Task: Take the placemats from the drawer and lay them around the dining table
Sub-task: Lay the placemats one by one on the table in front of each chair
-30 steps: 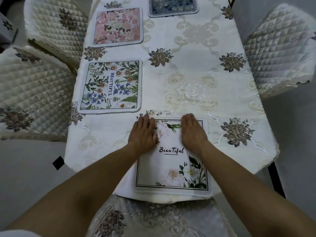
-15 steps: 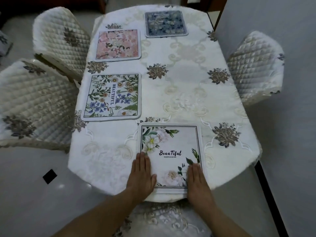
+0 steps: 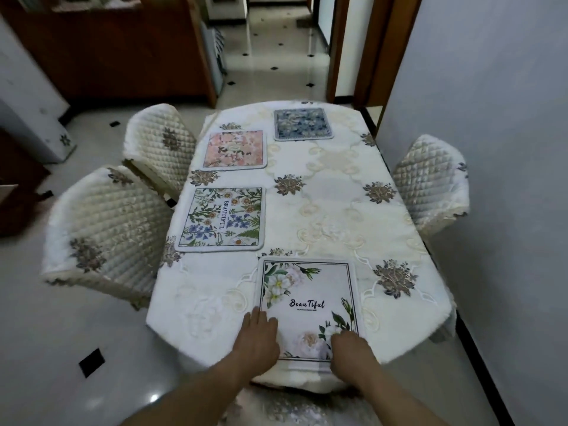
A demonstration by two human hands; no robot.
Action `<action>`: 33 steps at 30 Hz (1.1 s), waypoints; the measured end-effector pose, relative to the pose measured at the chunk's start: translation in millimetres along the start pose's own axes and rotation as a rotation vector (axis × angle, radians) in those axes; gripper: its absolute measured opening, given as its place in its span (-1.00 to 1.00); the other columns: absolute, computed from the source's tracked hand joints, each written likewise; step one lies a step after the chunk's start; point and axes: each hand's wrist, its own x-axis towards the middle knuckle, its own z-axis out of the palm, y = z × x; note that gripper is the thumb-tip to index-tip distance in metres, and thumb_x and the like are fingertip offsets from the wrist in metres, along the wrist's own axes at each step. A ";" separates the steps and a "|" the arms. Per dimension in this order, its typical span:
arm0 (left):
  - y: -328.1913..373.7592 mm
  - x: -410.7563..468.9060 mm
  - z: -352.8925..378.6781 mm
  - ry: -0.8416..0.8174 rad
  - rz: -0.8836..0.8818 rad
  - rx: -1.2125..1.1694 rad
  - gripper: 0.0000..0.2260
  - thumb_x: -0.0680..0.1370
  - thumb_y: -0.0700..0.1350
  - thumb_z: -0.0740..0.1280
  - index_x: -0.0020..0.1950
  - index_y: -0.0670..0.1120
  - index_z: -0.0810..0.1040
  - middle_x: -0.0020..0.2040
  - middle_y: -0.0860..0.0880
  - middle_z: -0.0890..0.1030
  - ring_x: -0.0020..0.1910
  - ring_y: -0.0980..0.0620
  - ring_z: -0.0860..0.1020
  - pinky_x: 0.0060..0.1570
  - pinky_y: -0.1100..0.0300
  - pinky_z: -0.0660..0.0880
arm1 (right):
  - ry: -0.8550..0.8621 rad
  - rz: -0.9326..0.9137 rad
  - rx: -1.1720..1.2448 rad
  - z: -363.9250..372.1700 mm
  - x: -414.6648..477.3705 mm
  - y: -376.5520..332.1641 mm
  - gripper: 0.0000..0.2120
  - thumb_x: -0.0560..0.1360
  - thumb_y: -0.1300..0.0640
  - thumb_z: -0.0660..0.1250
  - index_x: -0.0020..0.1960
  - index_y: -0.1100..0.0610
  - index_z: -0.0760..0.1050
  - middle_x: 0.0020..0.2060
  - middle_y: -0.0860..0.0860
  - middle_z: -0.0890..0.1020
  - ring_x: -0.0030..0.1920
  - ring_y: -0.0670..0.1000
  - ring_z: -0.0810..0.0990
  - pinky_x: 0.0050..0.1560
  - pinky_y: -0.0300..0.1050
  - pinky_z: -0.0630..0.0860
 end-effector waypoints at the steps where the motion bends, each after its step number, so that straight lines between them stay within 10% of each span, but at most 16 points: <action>1: -3.2 -2.6 -12.1 0.021 -0.015 -0.001 -0.53 0.56 -0.01 0.14 0.42 -0.20 0.28 0.45 -0.26 0.31 0.51 -0.24 0.15 0.51 -0.13 -0.01 | 0.037 -0.027 -0.010 -10.7 2.2 -0.3 -0.68 0.46 0.18 0.20 0.20 0.17 0.47 0.19 0.16 0.52 0.20 0.15 0.49 0.16 -0.05 0.45; 17: -109.8 -137.4 -44.6 0.279 -0.408 -0.114 -0.73 0.52 0.07 0.20 0.11 -0.06 0.44 0.07 -0.07 0.51 0.14 -0.13 0.44 0.16 0.02 0.29 | 0.322 -0.477 -0.141 -77.5 -8.7 -148.5 -0.75 0.49 0.17 0.19 0.15 0.19 0.42 0.10 0.18 0.51 0.13 0.19 0.46 0.06 0.03 0.39; 33: -385.2 -293.1 25.0 0.338 -0.644 -0.185 -0.71 0.49 0.07 0.20 0.14 -0.04 0.43 0.08 -0.10 0.53 0.10 -0.14 0.46 0.13 -0.06 0.28 | 0.407 -0.683 -0.193 -72.7 16.1 -499.1 -0.65 0.44 0.02 0.22 0.20 0.07 0.47 0.08 0.12 0.59 0.07 0.17 0.54 0.14 0.02 0.45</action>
